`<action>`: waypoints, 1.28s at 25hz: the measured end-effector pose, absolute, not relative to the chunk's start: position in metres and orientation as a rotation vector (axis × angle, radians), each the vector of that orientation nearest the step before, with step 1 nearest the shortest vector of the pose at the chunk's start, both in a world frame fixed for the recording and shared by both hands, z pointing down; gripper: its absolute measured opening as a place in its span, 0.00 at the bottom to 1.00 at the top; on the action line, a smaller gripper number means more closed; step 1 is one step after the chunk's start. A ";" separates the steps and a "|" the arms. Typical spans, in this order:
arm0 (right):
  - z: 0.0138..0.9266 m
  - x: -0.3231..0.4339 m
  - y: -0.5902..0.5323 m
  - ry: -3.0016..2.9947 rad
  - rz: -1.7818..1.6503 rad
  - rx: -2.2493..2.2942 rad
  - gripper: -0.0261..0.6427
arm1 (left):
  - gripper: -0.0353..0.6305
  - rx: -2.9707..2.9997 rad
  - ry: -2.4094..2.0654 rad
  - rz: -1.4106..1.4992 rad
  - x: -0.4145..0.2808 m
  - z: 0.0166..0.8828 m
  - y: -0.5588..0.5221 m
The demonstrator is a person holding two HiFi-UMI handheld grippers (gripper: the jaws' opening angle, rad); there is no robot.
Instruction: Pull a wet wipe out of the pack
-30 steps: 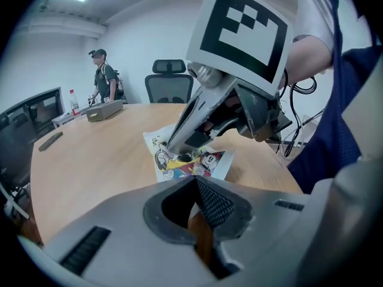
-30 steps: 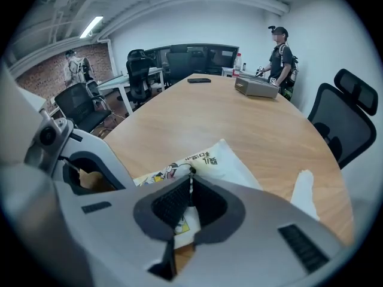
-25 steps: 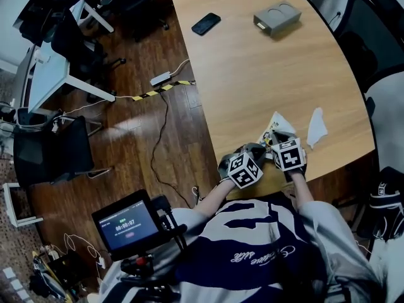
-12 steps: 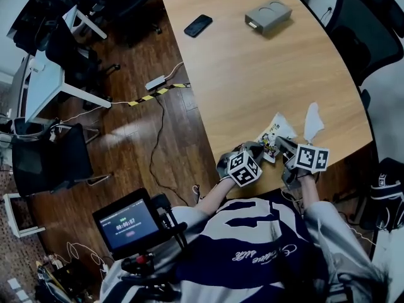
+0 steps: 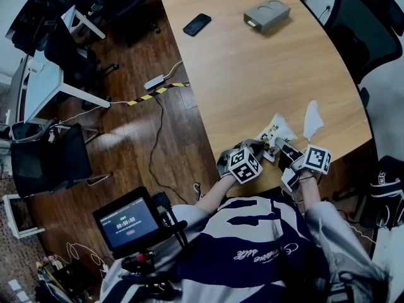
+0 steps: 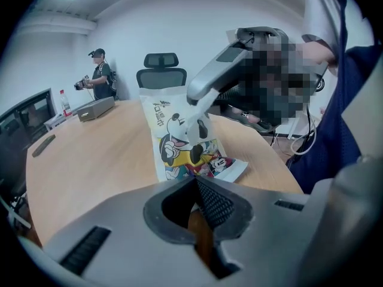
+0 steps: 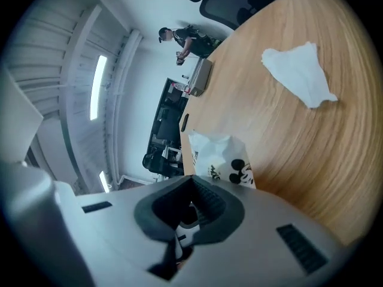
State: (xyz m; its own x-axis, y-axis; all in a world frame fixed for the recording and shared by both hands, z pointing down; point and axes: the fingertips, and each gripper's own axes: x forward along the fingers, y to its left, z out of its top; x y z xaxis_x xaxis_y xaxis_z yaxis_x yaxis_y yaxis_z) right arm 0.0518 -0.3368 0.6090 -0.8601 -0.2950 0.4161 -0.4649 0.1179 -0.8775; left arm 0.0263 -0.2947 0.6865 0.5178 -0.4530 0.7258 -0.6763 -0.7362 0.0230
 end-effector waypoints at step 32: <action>0.662 0.038 -0.342 -2.081 0.961 0.906 0.22 | 0.06 2.448 -0.953 1.067 0.022 0.687 -0.297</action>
